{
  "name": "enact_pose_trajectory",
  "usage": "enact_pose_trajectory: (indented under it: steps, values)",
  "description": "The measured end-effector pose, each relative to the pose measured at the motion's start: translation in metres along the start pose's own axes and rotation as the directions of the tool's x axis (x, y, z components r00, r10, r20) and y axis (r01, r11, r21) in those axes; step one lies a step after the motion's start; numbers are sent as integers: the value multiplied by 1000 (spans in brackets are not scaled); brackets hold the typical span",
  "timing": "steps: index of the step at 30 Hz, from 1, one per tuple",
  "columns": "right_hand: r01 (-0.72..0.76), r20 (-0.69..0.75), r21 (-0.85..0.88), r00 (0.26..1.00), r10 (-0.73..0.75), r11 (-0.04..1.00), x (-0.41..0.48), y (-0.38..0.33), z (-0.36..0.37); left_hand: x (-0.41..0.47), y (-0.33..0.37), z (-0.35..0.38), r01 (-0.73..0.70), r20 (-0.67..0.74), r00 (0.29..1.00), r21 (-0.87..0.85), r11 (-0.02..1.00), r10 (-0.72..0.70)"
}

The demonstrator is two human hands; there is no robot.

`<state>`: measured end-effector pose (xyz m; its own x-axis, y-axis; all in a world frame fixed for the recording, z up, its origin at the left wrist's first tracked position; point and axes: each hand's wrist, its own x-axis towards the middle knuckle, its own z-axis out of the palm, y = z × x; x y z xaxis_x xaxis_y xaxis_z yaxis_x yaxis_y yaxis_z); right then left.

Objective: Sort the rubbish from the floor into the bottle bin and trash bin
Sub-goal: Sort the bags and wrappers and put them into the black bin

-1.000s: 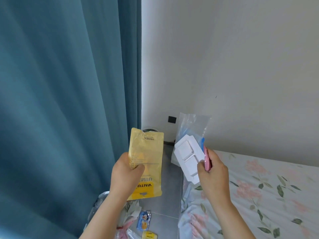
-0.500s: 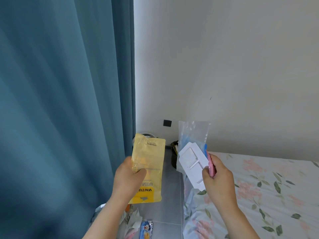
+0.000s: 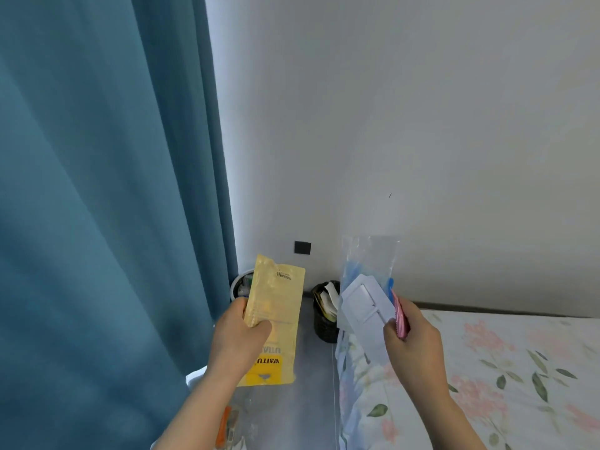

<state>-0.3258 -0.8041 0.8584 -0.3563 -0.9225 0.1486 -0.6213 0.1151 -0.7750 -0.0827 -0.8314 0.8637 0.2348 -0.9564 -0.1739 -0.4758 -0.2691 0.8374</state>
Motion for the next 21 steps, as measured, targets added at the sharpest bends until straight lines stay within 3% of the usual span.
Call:
enact_pose_trajectory:
  steps: [7, 15, 21]
  values:
    - [-9, 28, -34, 1000, 10, 999, 117, 23, -1, 81, 52, 56, 14, 3, 1000, 21, 1000, -14]
    - [-90, 90, -26, 992, 92, 996, 190, 46, 22, 158, 70, 94, 22, 10, 1000, 70, 997, -22]
    - [-151, 75, -47, 985, 154, 987, 256, 55, 48, 245, 77, 126, 14, 97, 995, 84, 996, -22]
